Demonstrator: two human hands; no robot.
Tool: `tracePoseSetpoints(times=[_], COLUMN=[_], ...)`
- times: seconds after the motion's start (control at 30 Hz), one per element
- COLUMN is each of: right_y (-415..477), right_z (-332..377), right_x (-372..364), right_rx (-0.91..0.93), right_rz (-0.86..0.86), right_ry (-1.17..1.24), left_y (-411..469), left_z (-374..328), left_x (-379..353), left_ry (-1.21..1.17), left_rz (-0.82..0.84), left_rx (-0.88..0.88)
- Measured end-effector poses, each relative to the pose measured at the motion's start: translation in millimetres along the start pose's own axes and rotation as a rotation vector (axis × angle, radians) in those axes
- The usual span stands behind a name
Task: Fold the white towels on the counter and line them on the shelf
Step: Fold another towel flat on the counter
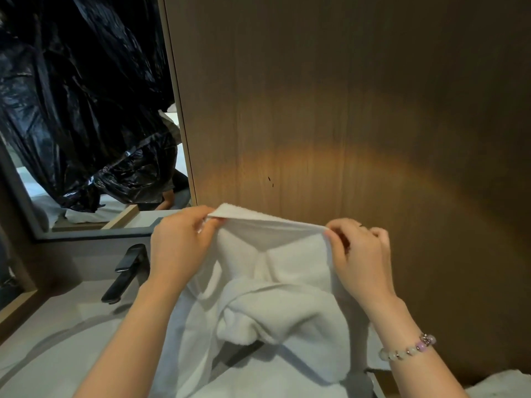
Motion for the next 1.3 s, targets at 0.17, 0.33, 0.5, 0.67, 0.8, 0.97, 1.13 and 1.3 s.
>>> tracePoseSetpoints(times=[0.17, 0.33, 0.5, 0.67, 0.8, 0.97, 1.13, 1.3], right_y=[18.1, 19.2, 7.2, 6.3, 0.7, -2.0, -7.8, -18.1], right_z=[-18.3, -0.4, -16.7, 12.1, 41.7, 61.3, 61.3, 42.9], right_x=[-19.3, 12.1, -18.5, -23.4, -44.3, -53.4, -57.3, -63.9], right_rx=[-0.119, -0.077, -0.093, -0.004, 0.058, 0.115, 0.153, 0.127], right_rz=[0.456, 0.074, 0.273, 0.313, 0.426, 0.444, 0.577, 0.696], right_ry=[-0.034, 0.169, 0.203, 0.367, 0.501, 0.571, 0.538, 0.353], left_y=[15.0, 12.0, -1.9, 0.2, -9.2, -21.3, -27.9, -25.2], left_z=[3.8, 1.7, 26.5, 18.4, -19.6, -28.9, -20.0, 14.1], left_x=[-33.4, -19.3, -45.3, -43.7, -56.0, -87.9, -87.3, -61.8], left_ry=[0.129, -0.017, 0.073, 0.122, 0.048, -0.085, -0.193, -0.367], left_rz=[0.457, 0.183, 0.439, 0.518, 0.773, 0.925, 0.977, 0.984], left_rx=[0.079, 0.077, 0.211, 0.199, 0.073, -0.012, -0.011, 0.098])
Point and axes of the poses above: each hand's wrist, its own y-axis towards the middle knuckle, its own x-axis out of the back of the hand, z = x × y, the point moved 8 cm from there along y, towards the middle knuckle, and after that the axes turned 14 degrees about z, right-handed, at the moved point
